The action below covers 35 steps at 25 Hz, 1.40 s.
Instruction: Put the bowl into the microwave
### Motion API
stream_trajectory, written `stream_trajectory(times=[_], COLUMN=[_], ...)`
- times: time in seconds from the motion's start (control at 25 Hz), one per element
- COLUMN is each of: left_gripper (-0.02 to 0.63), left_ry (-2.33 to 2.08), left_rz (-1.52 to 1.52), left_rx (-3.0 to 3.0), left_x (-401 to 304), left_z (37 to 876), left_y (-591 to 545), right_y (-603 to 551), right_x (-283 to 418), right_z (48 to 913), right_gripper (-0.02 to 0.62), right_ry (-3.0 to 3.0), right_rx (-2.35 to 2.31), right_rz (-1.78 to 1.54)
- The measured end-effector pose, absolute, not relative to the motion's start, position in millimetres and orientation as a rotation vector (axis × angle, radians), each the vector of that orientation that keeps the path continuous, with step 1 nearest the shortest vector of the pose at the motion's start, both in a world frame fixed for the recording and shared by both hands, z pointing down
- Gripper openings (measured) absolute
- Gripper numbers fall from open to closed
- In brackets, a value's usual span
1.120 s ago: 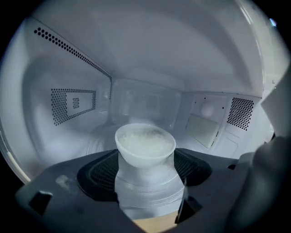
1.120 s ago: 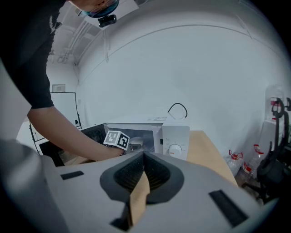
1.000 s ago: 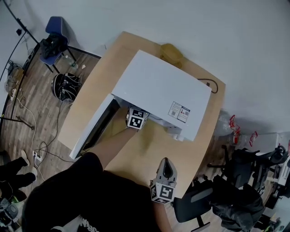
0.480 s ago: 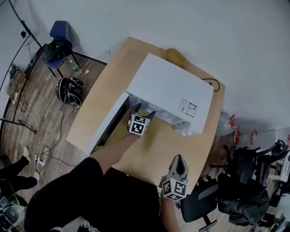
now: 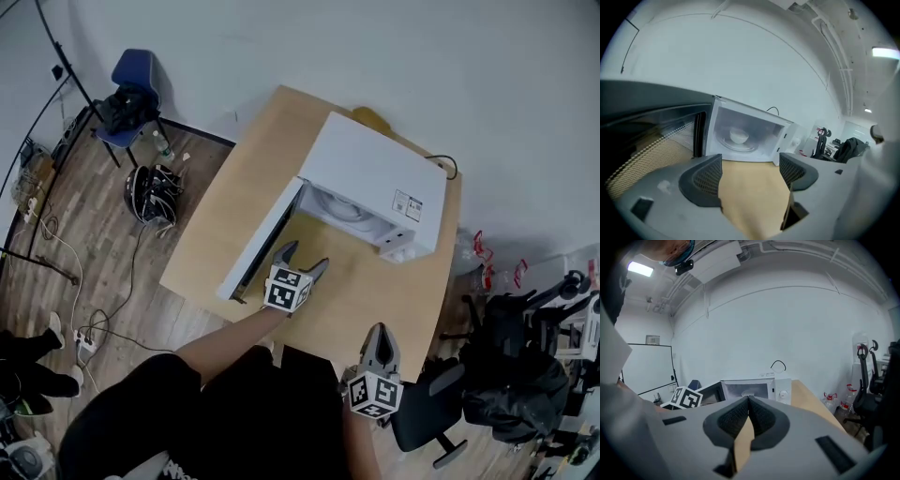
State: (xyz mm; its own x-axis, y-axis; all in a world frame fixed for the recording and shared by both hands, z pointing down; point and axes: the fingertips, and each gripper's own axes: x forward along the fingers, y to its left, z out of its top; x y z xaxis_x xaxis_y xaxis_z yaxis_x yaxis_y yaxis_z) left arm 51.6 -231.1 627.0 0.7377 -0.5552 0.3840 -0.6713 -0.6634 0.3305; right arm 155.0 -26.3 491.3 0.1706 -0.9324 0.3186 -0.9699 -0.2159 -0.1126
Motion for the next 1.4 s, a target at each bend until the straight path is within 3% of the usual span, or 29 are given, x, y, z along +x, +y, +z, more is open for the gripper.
stream_trajectory(times=[0.24, 0.56, 0.6, 0.64, 0.68, 0.72, 1.04, 1.4], left_gripper=[0.36, 0.357, 0.336, 0.269, 0.144, 0.059, 0.018, 0.018], left_ry=[-0.772, -0.84, -0.876, -0.911, -0.944, -0.973, -0.999, -1.01], left_rz=[0.228, 0.296, 0.294, 0.278, 0.245, 0.203, 0.045, 0.075], left_rx=[2.49, 2.621, 2.626, 2.627, 2.628, 2.632, 2.735, 2.802], left_x=[26, -13, -19, -26, -32, -37, -31, -18], left_z=[589, 559, 554, 547, 538, 527, 462, 462], left_y=[-145, -62, -53, -44, -35, -23, 111, 249], right_y=[14, 50, 54, 59, 66, 76, 182, 290], right_x=[128, 106, 104, 101, 98, 96, 90, 111], right_z=[493, 482, 476, 469, 464, 460, 451, 460], right_gripper=[0.06, 0.06, 0.06, 0.06, 0.06, 0.06, 0.06, 0.06], right_ry=[-1.844, -1.937, -1.958, -1.978, -1.992, -1.999, -2.051, -2.031], right_rx=[2.275, 2.311, 2.306, 2.292, 2.275, 2.259, 2.174, 2.213], right_rz=[0.436, 0.478, 0.457, 0.424, 0.39, 0.36, 0.248, 0.257])
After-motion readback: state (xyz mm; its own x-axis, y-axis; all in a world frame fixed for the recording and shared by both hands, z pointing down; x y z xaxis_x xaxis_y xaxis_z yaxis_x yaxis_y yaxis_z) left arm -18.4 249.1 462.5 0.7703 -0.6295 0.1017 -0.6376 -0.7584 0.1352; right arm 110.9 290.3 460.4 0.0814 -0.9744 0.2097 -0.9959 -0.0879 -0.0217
